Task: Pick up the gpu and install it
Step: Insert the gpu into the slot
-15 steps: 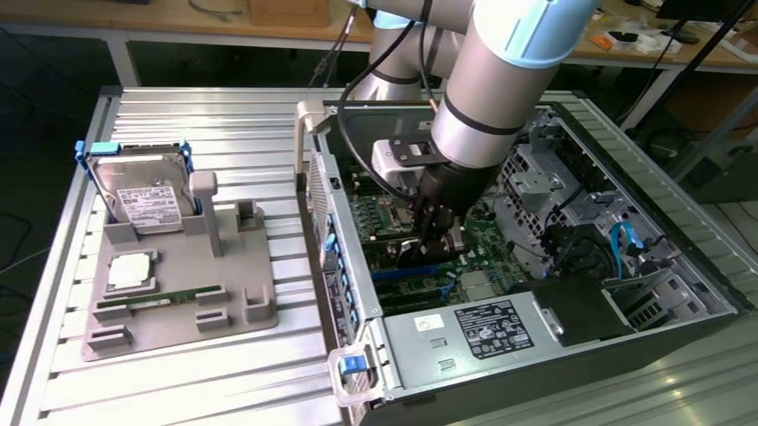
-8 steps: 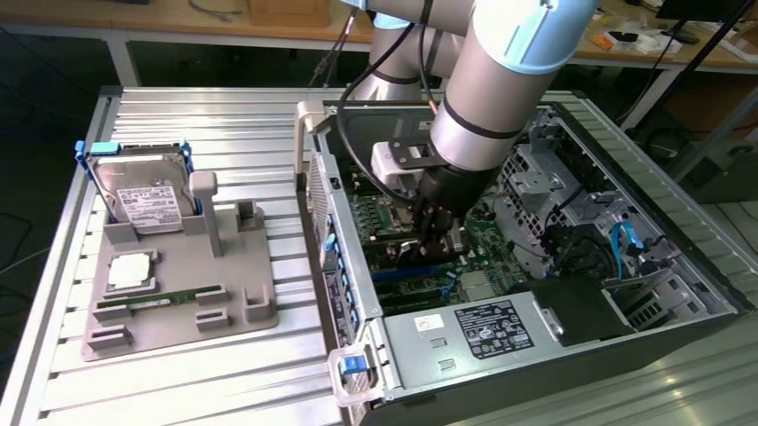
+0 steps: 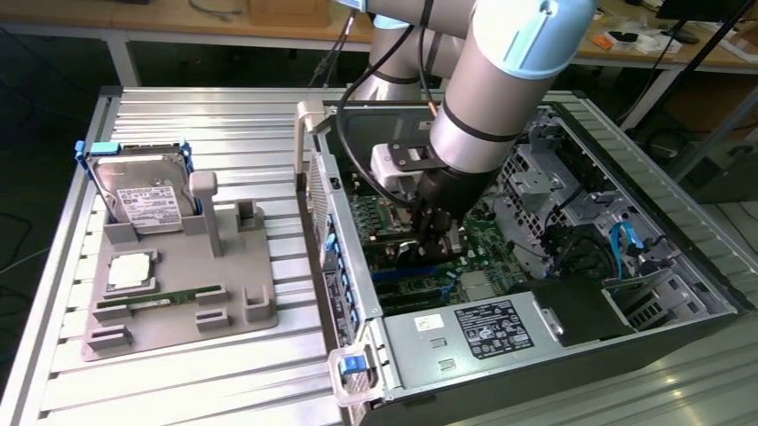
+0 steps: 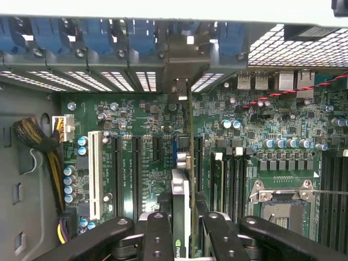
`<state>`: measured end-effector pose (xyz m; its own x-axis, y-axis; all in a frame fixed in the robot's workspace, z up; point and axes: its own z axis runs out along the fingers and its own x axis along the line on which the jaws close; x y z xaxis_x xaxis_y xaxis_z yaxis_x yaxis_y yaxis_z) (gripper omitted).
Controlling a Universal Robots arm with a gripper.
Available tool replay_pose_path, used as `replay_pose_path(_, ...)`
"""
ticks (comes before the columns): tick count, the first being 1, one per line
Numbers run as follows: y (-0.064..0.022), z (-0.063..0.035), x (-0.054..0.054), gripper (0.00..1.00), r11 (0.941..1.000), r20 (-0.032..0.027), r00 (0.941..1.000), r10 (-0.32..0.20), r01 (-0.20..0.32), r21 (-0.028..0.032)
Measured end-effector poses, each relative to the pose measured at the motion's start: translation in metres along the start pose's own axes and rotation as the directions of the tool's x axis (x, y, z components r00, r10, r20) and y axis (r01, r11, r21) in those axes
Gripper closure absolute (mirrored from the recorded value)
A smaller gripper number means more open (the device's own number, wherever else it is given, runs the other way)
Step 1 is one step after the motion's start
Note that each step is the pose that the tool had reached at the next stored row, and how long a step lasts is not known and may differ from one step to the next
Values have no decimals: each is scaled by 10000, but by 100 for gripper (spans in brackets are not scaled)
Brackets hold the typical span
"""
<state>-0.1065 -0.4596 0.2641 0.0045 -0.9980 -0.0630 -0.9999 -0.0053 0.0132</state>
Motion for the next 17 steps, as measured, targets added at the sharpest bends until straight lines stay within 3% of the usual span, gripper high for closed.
replay_pose_path(5,0,8,1,73,10000,45,10000,0,0,0)
replay_pose_path(17,1,7,34,73,10000,54,10000,2,-2,1)
